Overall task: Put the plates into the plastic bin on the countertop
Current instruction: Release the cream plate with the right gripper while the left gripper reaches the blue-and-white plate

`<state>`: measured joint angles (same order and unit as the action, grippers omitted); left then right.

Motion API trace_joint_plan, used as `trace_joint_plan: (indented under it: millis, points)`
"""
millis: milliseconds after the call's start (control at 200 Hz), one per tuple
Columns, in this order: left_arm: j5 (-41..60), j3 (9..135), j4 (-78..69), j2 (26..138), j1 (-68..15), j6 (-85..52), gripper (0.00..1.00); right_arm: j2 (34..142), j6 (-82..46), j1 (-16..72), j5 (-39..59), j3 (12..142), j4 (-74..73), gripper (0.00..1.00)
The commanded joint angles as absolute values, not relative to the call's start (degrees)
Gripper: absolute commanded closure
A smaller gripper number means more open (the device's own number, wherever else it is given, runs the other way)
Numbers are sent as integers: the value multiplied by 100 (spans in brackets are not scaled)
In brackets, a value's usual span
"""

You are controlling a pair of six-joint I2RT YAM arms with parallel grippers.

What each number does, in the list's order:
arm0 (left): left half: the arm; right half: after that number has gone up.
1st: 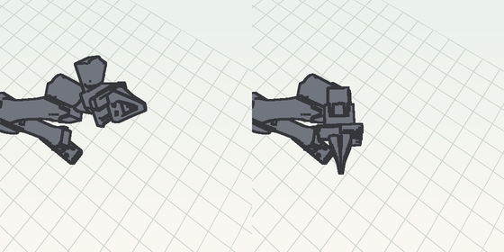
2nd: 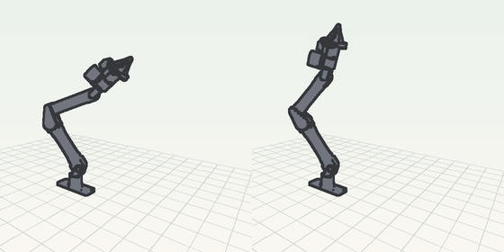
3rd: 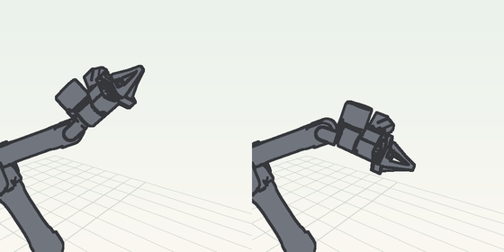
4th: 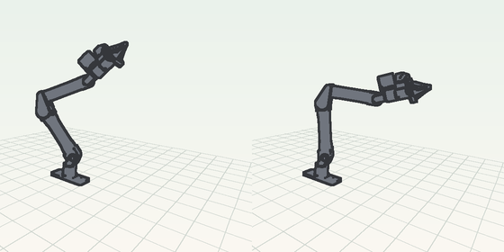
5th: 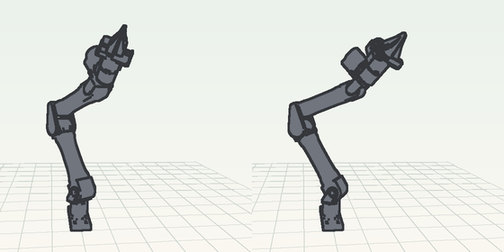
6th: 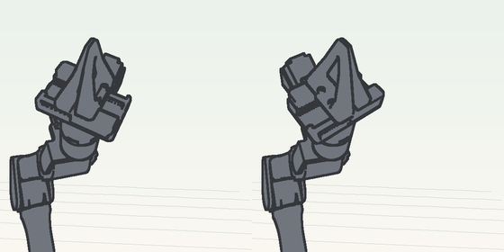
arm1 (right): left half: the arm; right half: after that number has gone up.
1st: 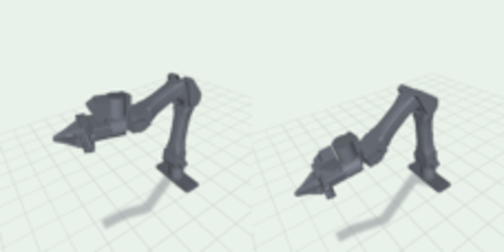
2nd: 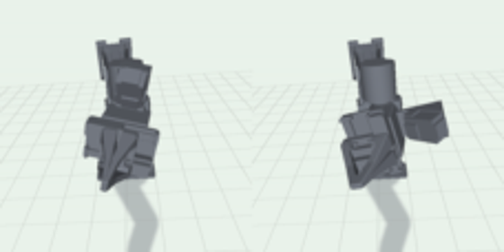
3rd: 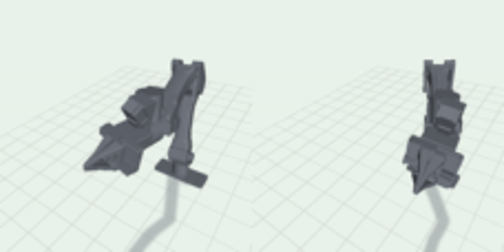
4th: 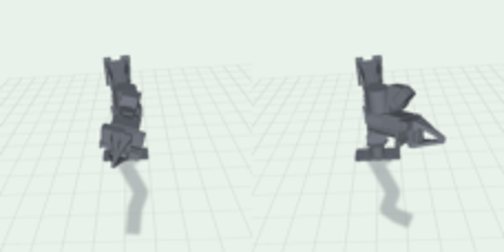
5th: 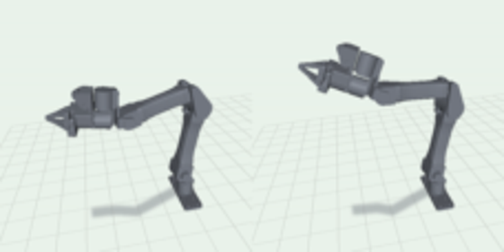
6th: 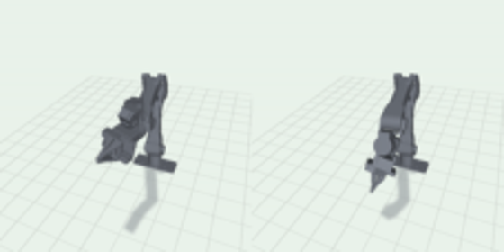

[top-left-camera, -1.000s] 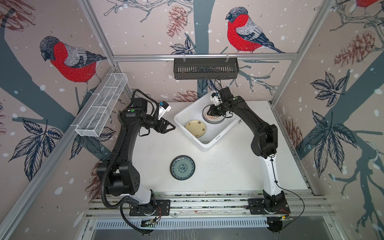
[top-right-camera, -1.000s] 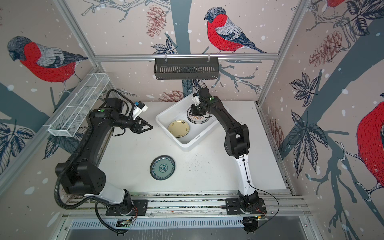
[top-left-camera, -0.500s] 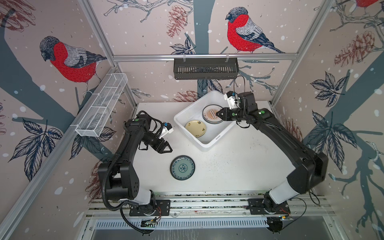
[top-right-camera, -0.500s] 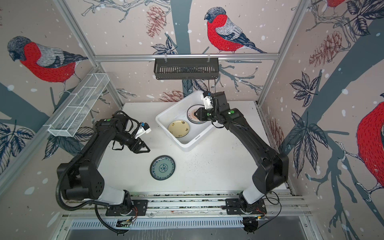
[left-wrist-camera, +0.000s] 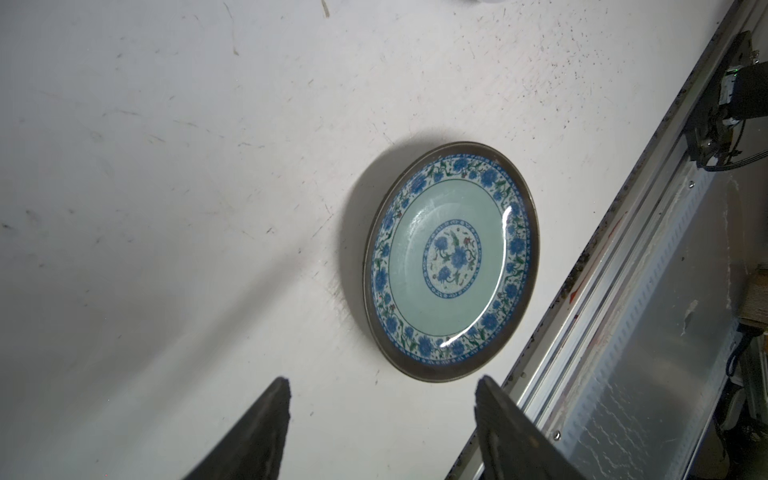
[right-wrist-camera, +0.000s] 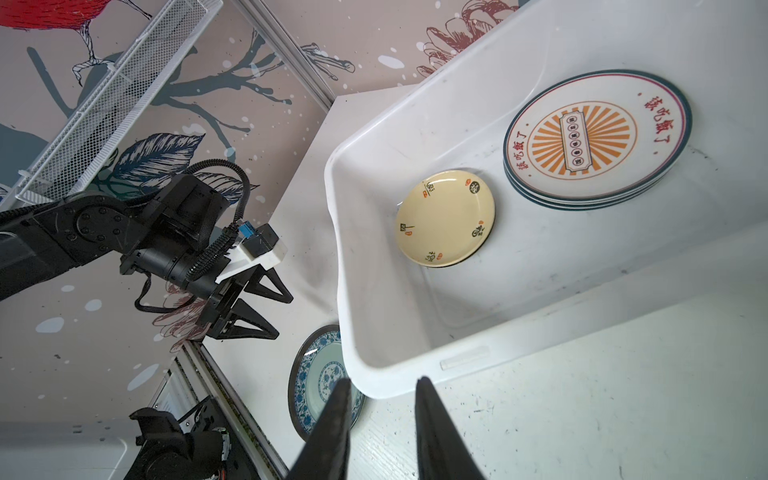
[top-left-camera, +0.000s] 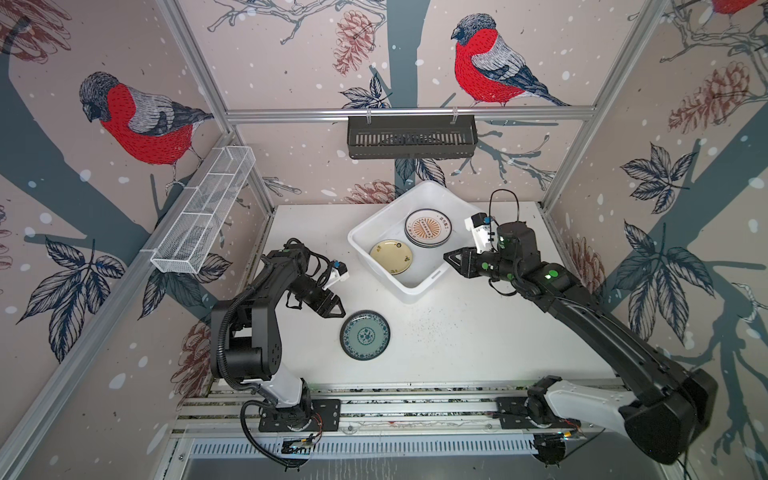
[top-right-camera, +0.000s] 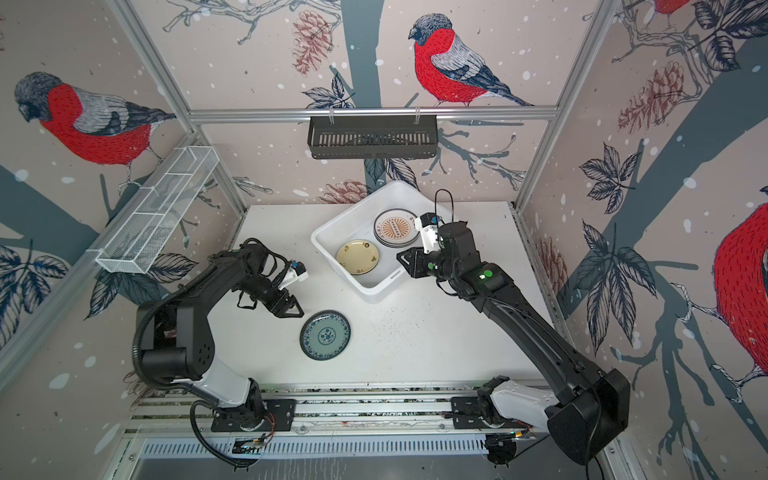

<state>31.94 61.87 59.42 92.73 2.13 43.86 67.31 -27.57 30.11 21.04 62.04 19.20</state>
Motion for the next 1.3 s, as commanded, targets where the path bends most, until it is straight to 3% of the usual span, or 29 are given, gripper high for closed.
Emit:
trace_joint_plan:
  millis: [0,605,1296]
  points:
    - [3401,6102,5731,9385,151,4233,30,6671,-3050,3025,2047,5987,1351,72]
    - [3442,5541,5188,9692,-407,3832,48,6766,-3245,2992,2048,5503,843,72]
    - [3132,5333,4787,9765,-535,3564,56,6715,-3349,2900,2074,5256,597,73]
